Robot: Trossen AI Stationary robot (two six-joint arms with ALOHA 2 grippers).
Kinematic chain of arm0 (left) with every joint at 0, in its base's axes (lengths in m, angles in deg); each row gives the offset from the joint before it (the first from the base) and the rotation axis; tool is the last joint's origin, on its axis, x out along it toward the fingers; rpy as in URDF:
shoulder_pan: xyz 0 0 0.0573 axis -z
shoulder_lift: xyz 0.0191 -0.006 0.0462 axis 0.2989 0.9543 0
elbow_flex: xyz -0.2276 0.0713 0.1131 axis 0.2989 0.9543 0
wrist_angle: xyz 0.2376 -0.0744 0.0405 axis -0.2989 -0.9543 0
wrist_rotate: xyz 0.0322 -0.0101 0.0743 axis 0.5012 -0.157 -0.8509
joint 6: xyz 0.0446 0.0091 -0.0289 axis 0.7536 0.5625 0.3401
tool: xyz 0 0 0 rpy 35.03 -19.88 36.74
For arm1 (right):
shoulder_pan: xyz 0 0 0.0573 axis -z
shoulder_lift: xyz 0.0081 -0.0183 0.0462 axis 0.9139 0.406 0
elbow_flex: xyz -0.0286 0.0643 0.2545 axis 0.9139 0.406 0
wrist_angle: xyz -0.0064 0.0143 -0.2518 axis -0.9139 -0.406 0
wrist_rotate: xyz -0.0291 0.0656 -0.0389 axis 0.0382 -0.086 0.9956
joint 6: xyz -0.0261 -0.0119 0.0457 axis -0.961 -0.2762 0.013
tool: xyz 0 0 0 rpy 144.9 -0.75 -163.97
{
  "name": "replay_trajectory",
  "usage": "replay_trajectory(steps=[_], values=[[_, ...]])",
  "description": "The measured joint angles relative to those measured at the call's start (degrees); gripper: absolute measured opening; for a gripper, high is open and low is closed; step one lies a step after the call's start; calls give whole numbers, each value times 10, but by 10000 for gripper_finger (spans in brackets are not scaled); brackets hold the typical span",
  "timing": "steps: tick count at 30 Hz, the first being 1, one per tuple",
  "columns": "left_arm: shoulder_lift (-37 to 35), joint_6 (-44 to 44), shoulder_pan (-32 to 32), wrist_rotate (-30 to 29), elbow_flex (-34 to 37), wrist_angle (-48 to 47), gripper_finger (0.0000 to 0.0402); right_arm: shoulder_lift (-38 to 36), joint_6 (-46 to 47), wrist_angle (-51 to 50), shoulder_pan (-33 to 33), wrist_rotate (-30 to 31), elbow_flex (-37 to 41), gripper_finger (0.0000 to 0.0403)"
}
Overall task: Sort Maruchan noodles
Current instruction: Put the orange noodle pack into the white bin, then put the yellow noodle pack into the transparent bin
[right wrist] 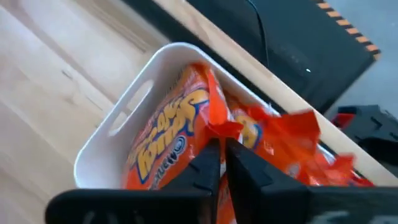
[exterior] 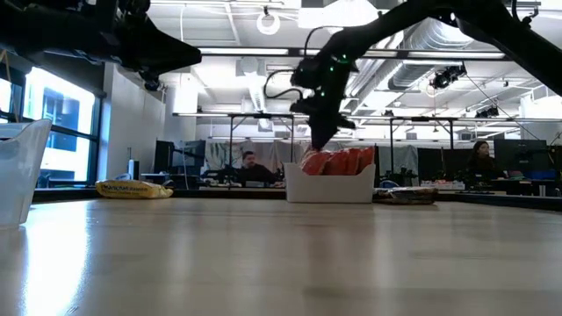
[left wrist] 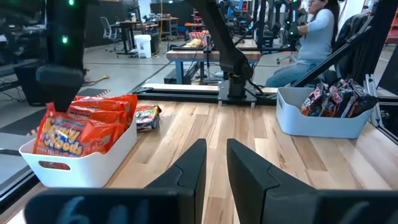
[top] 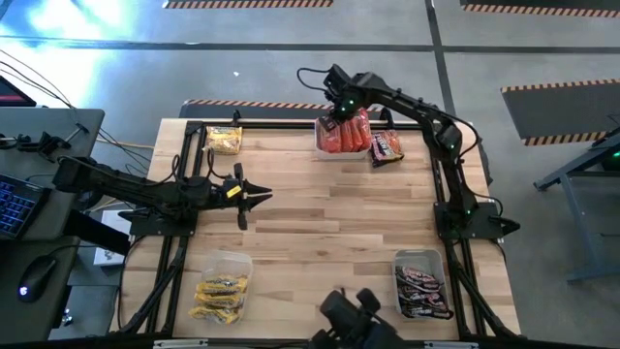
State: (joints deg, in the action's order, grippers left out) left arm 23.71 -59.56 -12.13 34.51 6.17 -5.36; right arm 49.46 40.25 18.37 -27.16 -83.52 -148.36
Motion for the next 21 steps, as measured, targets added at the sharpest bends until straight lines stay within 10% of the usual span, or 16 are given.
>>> replay_trajectory(steps=[9, 21], values=[[0, 0, 0, 0, 0, -1, 53, -1, 7, 94, 1, -8, 40, 4], [0, 0, 0, -3, 0, -16, 53, -9, -159, 10, -39, 59, -113, 0]])
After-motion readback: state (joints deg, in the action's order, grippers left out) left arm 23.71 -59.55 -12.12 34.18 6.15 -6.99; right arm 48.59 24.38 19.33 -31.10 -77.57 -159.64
